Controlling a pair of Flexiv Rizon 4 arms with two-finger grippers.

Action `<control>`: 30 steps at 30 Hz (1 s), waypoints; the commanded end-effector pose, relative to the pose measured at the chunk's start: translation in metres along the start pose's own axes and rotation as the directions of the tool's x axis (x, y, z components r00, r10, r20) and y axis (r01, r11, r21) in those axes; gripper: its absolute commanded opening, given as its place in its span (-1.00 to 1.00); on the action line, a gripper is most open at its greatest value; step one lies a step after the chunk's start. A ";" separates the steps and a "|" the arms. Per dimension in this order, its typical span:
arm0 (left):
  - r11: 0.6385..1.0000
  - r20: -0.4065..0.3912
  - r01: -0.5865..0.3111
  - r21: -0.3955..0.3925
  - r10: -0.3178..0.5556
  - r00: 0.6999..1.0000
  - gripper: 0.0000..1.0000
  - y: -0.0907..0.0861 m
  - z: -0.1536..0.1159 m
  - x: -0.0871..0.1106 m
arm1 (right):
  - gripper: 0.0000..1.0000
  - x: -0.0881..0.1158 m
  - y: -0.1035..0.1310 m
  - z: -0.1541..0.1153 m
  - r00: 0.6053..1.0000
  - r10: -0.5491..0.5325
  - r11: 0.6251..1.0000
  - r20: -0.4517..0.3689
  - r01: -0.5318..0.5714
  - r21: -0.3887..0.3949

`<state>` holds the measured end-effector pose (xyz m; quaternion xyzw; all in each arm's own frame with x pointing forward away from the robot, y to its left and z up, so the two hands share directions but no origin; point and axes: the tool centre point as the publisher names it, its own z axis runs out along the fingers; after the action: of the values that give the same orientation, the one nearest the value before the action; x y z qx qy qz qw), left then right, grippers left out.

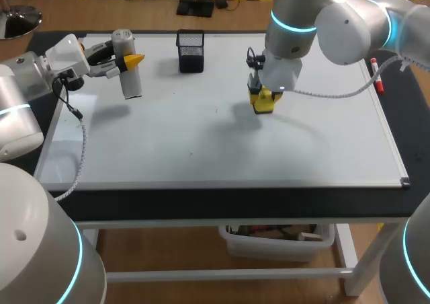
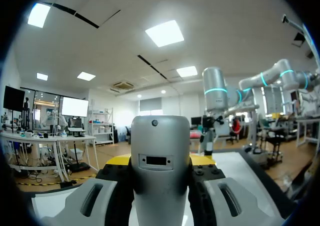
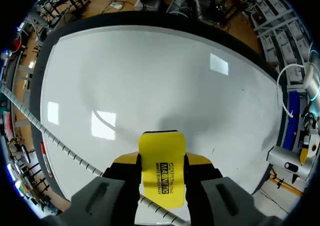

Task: Pick up the inspection probe, press it on each red-marked spot on the whiteboard one by one, put down the probe, pick up the eraser, and wipe off all the red marks.

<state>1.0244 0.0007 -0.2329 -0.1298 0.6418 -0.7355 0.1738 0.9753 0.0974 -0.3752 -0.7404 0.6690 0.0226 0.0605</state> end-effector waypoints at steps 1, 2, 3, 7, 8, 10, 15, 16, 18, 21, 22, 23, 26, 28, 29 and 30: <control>1.000 0.000 -0.002 0.004 0.002 1.000 -1.00 0.000 0.000 0.000 | -1.00 0.000 -0.047 0.009 1.000 -0.006 1.000 -0.011 0.006 -0.012; 1.000 0.000 -0.002 0.004 0.002 1.000 -1.00 0.000 0.000 0.000 | -1.00 0.001 -0.056 0.011 1.000 -0.009 1.000 -0.028 0.009 -0.005; 1.000 0.000 -0.002 0.004 0.002 1.000 -1.00 0.000 0.000 0.000 | -1.00 0.002 -0.062 0.013 1.000 -0.008 1.000 -0.025 0.008 -0.005; 1.000 0.000 -0.002 0.004 0.002 1.000 -1.00 0.000 0.000 0.000 | -1.00 0.007 -0.097 0.018 1.000 0.012 1.000 -0.019 -0.012 -0.008; 1.000 0.000 -0.002 0.004 0.002 1.000 -1.00 0.000 0.000 0.000 | -1.00 0.008 -0.103 0.019 1.000 0.012 1.000 -0.024 -0.012 -0.010; 1.000 0.000 -0.002 0.004 0.002 1.000 -1.00 0.000 0.000 0.000 | -1.00 0.009 -0.117 0.021 0.999 0.021 1.000 -0.028 -0.021 -0.015; 1.000 0.000 -0.002 0.004 0.002 1.000 -1.00 0.000 0.000 0.000 | -1.00 0.012 -0.144 0.028 0.998 0.024 0.999 -0.050 -0.026 -0.026; 1.000 0.000 -0.002 0.004 0.002 1.000 -1.00 0.000 0.000 0.000 | -1.00 0.013 -0.148 0.029 0.999 0.031 0.999 -0.043 -0.032 -0.037; 1.000 0.000 -0.002 0.004 0.002 1.000 -1.00 0.000 0.000 0.000 | -1.00 0.014 -0.156 0.032 0.998 0.025 0.999 -0.052 -0.028 -0.047; 1.000 0.000 -0.002 0.004 0.002 1.000 -1.00 0.000 0.000 0.000 | -1.00 0.015 -0.166 0.035 0.998 0.016 0.998 -0.060 -0.019 -0.061; 1.000 0.000 -0.002 0.004 0.002 1.000 -1.00 0.000 0.000 0.000 | -1.00 0.016 -0.169 0.036 0.998 0.018 0.998 -0.062 -0.022 -0.065; 1.000 0.000 -0.002 0.004 0.002 1.000 -1.00 0.000 0.000 0.000 | -1.00 0.017 -0.172 0.037 0.998 0.019 0.997 -0.068 -0.023 -0.069; 1.000 0.000 -0.002 0.004 0.002 1.000 -1.00 0.000 0.000 0.000 | -1.00 0.019 -0.179 0.039 0.997 0.018 0.997 -0.079 -0.024 -0.078; 1.000 0.000 -0.002 0.004 0.002 1.000 -1.00 0.000 0.000 0.000 | -1.00 0.019 -0.183 0.039 0.997 0.019 0.996 -0.080 -0.026 -0.080; 1.000 0.000 -0.002 0.004 0.002 1.000 -1.00 0.000 0.000 0.000 | -1.00 0.019 -0.184 0.039 0.996 0.023 0.996 -0.084 -0.030 -0.084; 1.000 0.000 -0.002 0.004 0.002 1.000 -1.00 0.000 0.000 0.000 | -1.00 0.020 -0.186 0.040 0.996 0.029 0.996 -0.086 -0.036 -0.086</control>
<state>1.0244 0.0006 -0.2329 -0.1297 0.6418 -0.7355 0.1738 1.1440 0.0968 -0.4043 -0.7314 0.6813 -0.0014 0.0308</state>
